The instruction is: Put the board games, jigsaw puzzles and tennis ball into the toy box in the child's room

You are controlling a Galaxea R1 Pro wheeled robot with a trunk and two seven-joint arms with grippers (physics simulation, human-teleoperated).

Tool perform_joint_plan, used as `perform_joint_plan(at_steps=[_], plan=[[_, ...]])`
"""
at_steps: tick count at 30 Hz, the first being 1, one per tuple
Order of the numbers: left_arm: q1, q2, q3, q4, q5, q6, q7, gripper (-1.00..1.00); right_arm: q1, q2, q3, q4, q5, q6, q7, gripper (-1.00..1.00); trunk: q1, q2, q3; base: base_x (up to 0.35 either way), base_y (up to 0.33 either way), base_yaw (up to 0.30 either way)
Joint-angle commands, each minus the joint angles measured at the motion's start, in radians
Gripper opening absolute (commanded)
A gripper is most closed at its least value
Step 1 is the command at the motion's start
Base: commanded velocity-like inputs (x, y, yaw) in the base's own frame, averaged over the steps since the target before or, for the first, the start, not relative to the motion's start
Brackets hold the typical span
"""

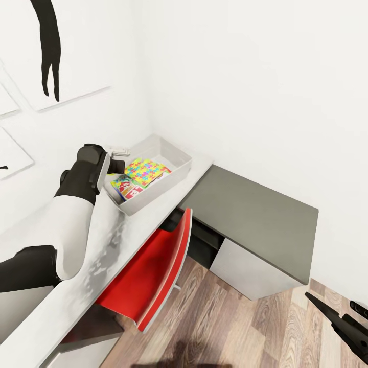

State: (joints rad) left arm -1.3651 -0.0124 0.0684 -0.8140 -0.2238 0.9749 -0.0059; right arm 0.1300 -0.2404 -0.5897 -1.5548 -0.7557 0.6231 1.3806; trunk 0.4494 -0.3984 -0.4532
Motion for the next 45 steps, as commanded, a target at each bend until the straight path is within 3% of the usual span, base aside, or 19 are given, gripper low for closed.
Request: perform_joint_plan(at_steps=[1,6,7,25,29,32,35,39,43,44,45], plan=[[-0.001,-0.001,0.003,-0.001,-0.005,0.004,-0.003,-1.0,0.0,0.0,0.0,0.0,-0.005,0.01,0.0,1.0,0.001,-0.002,-0.001,0.0,0.0,0.0],[-0.001,-0.001,0.003,-0.001,-0.006,0.004,-0.003,-1.0,0.0,0.0,0.001,0.0,-0.005,0.009,0.0,1.0,0.001,-0.002,-0.001,0.0,0.0,0.0],[0.0,-0.001,0.003,-0.001,-0.006,0.004,-0.003,1.0,0.0,0.0,0.001,0.0,-0.005,0.009,0.0,1.0,0.001,-0.002,-0.001,0.0,0.0,0.0],[0.0,0.002,0.005,-0.036,-0.005,0.005,-0.009,1.0,0.0,0.0,0.001,0.0,-0.005,0.009,0.0,1.0,0.001,-0.002,-0.001,0.0,0.0,0.0],[0.0,0.007,0.011,-0.114,0.006,0.024,-0.023,1.0,0.0,0.0,0.001,0.001,-0.005,0.009,0.0,1.0,0.001,-0.002,-0.001,0.0,0.0,0.0],[0.0,0.01,0.014,-0.184,0.009,0.062,-0.073,1.0,0.0,0.0,0.001,0.001,-0.005,0.009,0.0,1.0,0.001,-0.002,0.0,0.0,0.0,0.0],[0.0,0.045,0.016,-0.218,0.009,0.072,-0.188,1.0,0.0,0.0,0.001,0.001,-0.005,0.01,0.0,1.0,0.001,-0.002,0.003,0.0,0.0,0.0],[0.0,0.116,0.02,-0.229,0.009,0.072,-0.368,1.0,0.0,0.0,0.001,0.001,-0.005,0.012,0.0,1.0,0.001,-0.002,0.009,0.0,0.0,0.0],[0.002,0.222,0.061,-0.23,0.009,0.072,-0.606,1.0,0.0,0.0,0.0,0.001,-0.005,0.013,0.0,1.0,0.001,-0.002,0.016,0.0,0.0,0.0],[0.004,0.258,0.072,-0.23,0.009,0.072,-0.684,1.0,0.0,0.0,0.0,0.001,-0.005,0.013,0.0,1.0,0.001,-0.002,0.017,0.0,0.0,0.0],[0.007,0.316,0.085,-0.231,0.009,0.072,-0.811,1.0,0.0,0.0,0.0,0.001,-0.005,0.013,0.0,1.0,0.001,-0.002,0.019,0.0,0.0,0.0]])
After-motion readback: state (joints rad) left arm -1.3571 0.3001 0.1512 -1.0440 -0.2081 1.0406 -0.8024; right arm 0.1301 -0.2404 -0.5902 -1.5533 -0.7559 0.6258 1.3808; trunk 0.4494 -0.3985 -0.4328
